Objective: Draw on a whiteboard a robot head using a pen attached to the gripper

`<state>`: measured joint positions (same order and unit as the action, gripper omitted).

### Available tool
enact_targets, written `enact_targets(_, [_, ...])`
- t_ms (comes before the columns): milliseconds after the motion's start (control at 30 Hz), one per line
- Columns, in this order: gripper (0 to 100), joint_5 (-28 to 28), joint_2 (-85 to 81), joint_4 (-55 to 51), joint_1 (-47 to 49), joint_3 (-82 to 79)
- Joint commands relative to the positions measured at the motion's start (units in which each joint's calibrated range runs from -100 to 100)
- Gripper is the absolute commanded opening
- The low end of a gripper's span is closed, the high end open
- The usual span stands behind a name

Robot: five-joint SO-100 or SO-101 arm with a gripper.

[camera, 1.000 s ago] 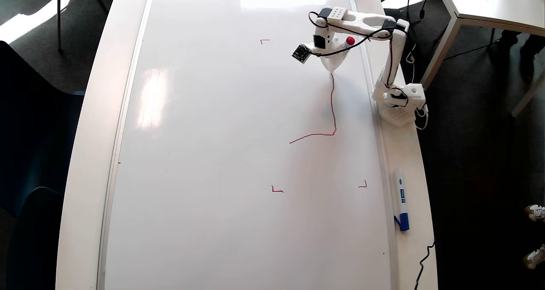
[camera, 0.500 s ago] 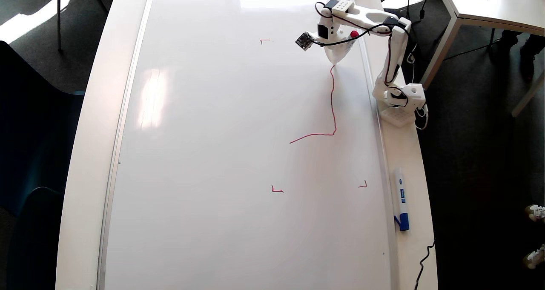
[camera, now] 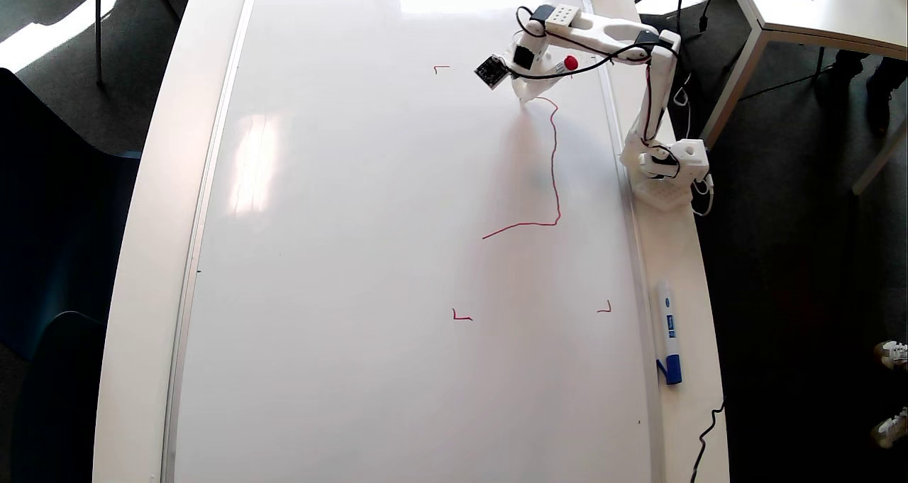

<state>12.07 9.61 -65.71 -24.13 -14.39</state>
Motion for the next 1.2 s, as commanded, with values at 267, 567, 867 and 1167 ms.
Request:
enact_targets(267, [1, 1.7, 9.5, 1.5, 8.0, 14.3])
enact_targets(567, [1, 1.7, 16.3, 1.5, 10.7, 25.0])
enact_targets(867, [1, 3.2, 17.2, 1.4, 16.4, 27.0])
enact_targets(1167, [1, 5.5, 16.9, 0.5, 22.5, 26.4])
